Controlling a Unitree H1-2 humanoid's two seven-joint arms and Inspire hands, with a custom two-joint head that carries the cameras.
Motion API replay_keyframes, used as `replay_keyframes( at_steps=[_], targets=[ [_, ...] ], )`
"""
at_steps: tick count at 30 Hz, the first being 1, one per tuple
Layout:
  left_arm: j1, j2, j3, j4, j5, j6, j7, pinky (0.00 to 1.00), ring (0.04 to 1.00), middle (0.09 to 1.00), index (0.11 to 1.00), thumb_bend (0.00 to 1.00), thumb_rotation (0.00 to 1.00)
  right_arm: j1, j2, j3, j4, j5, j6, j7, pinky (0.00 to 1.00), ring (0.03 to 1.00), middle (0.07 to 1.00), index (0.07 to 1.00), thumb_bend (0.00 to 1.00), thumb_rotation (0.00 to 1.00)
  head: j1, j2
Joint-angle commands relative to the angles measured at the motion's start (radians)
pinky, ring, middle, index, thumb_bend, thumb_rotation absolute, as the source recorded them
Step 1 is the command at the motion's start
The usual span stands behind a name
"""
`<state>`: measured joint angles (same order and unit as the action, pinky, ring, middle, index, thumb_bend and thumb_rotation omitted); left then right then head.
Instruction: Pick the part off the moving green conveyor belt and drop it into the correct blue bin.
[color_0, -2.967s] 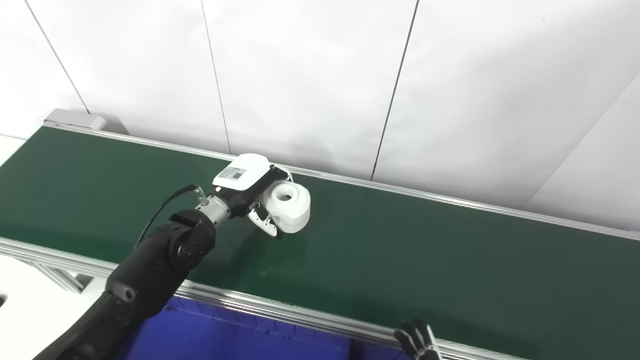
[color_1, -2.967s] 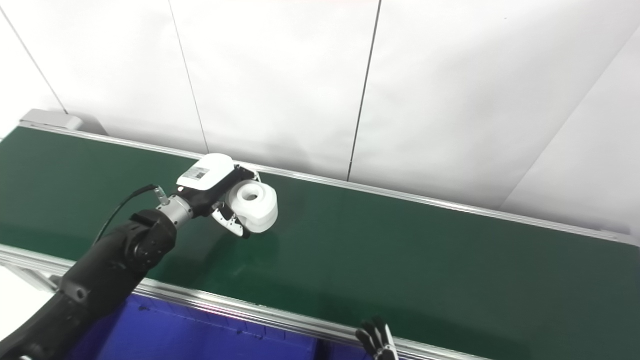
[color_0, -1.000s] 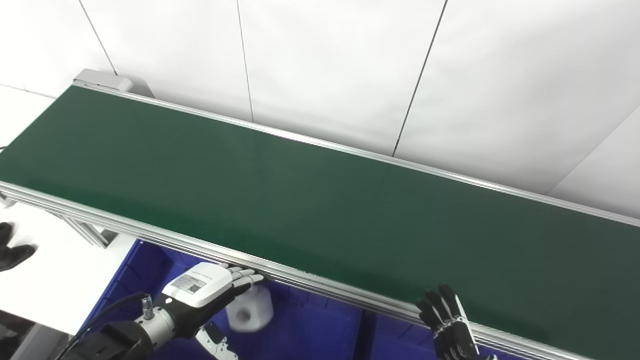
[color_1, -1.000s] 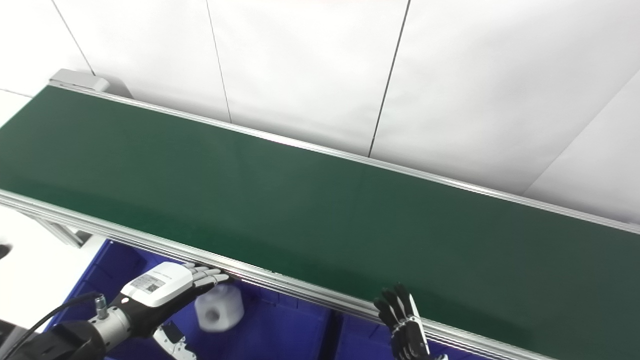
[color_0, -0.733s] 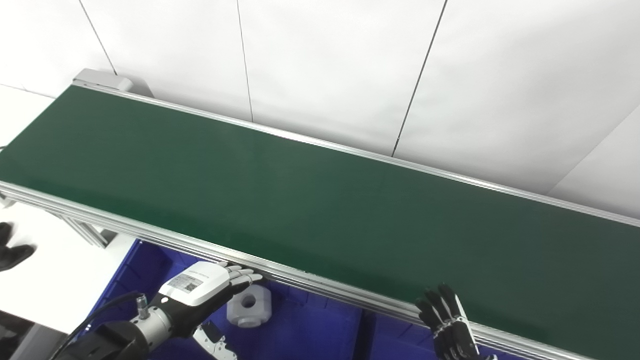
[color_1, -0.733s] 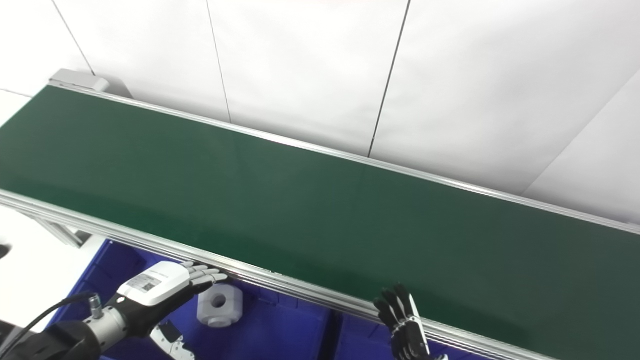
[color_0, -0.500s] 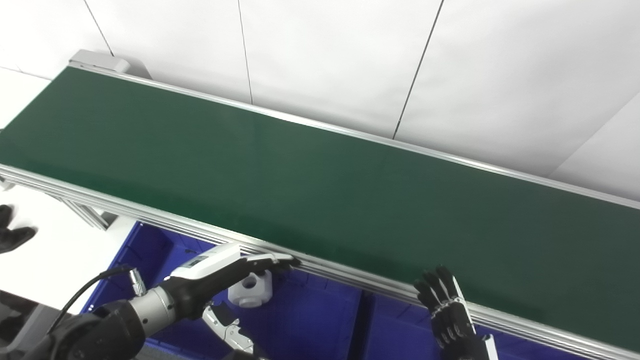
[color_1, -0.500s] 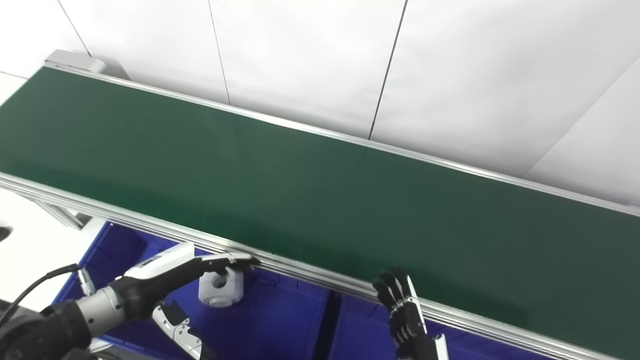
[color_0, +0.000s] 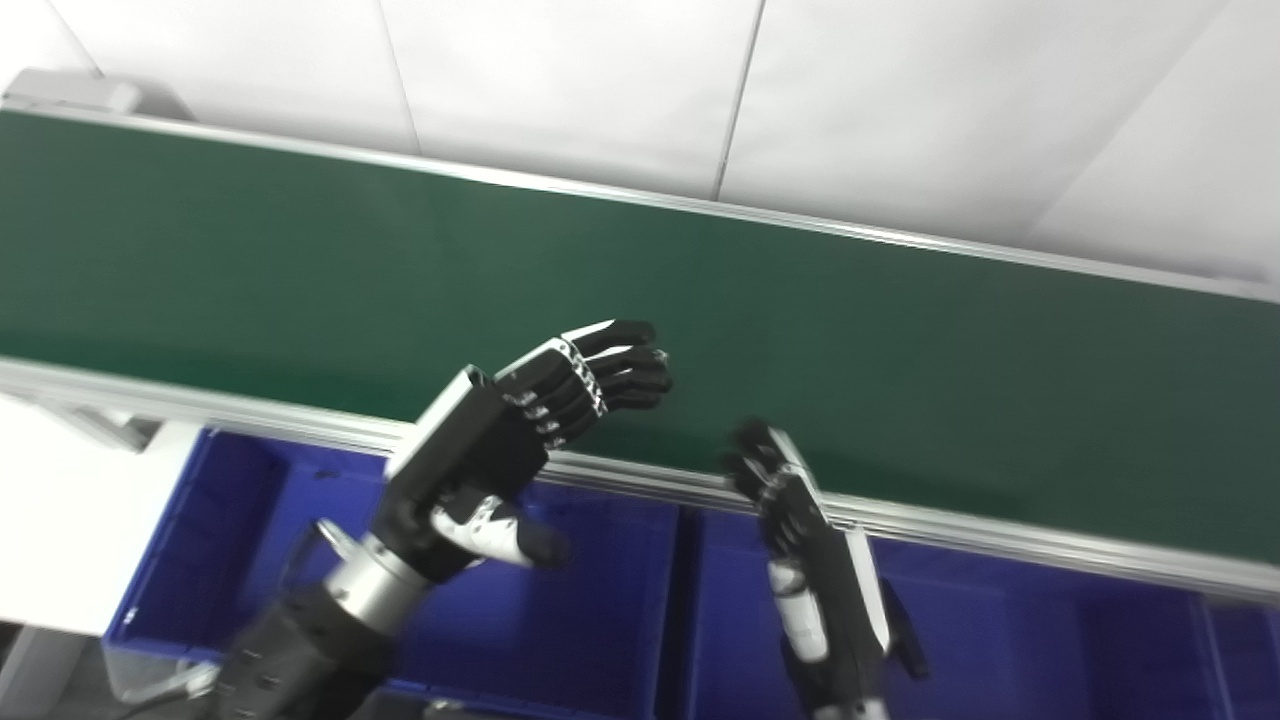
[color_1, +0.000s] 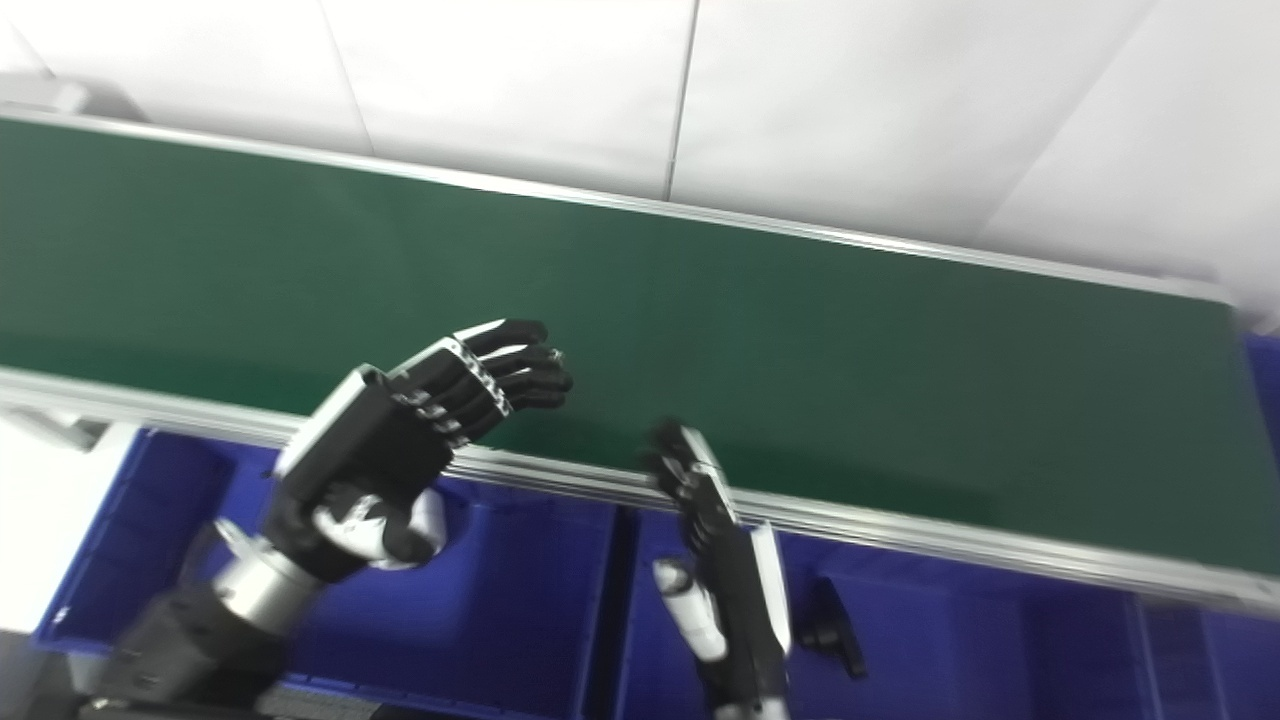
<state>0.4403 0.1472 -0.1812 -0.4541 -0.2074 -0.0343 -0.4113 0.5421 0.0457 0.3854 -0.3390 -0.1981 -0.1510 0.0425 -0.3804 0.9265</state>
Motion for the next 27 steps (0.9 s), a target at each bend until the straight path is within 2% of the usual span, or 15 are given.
replay_keyframes(
  at_steps=[1,3,7,9,12,17,24,27],
  targets=[
    [-0.003,0.060,0.020,0.034,0.053,-0.084,-0.007,0.91,0.927,0.904,0.876,0.90,0.50,-0.007,0.073,0.043,-0.005,-0.041,0.001,-0.022,0.89,0.881,0.919,0.938,0.81,0.96,-0.040,-0.006],
    [-0.016,0.080,0.018,0.065,0.066,-0.096,-0.006,0.93,0.938,0.919,0.874,0.88,0.51,-0.012,0.082,0.053,0.006,-0.061,0.000,-0.038,0.89,0.882,0.923,0.942,0.80,0.97,-0.070,-0.011],
    [-0.044,0.102,-0.013,0.095,0.120,-0.103,-0.006,0.96,0.967,0.951,0.901,0.88,0.56,-0.022,0.090,0.061,0.022,-0.069,-0.005,-0.058,0.90,0.891,0.936,0.947,0.80,0.97,-0.081,-0.011],
    [-0.052,0.105,-0.033,0.101,0.154,-0.112,-0.003,0.94,0.963,0.947,0.900,0.88,0.58,-0.024,0.090,0.062,0.027,-0.064,-0.012,-0.064,0.90,0.894,0.936,0.947,0.79,0.96,-0.075,-0.011],
    [-0.056,0.110,-0.055,0.094,0.174,-0.092,-0.002,0.93,0.960,0.944,0.896,0.89,0.57,-0.022,0.085,0.060,0.023,-0.068,-0.010,-0.071,0.90,0.892,0.934,0.945,0.80,0.97,-0.058,-0.012],
    [-0.058,0.105,-0.077,0.072,0.192,-0.070,0.008,0.95,0.959,0.941,0.889,0.85,0.53,-0.016,0.074,0.054,0.012,-0.066,-0.014,-0.073,0.89,0.875,0.924,0.942,0.79,0.97,-0.048,-0.002],
    [-0.068,0.088,-0.102,0.021,0.241,-0.029,0.021,0.97,0.968,0.953,0.901,0.82,0.56,-0.011,0.061,0.039,-0.010,-0.070,-0.006,-0.075,0.87,0.864,0.917,0.941,0.80,0.99,-0.039,0.021],
    [-0.070,0.071,-0.107,0.013,0.251,-0.033,0.039,0.98,0.987,0.974,0.924,0.82,0.58,-0.007,0.054,0.031,-0.020,-0.066,0.001,-0.074,0.88,0.864,0.917,0.941,0.79,0.99,-0.028,0.029]
  ],
)
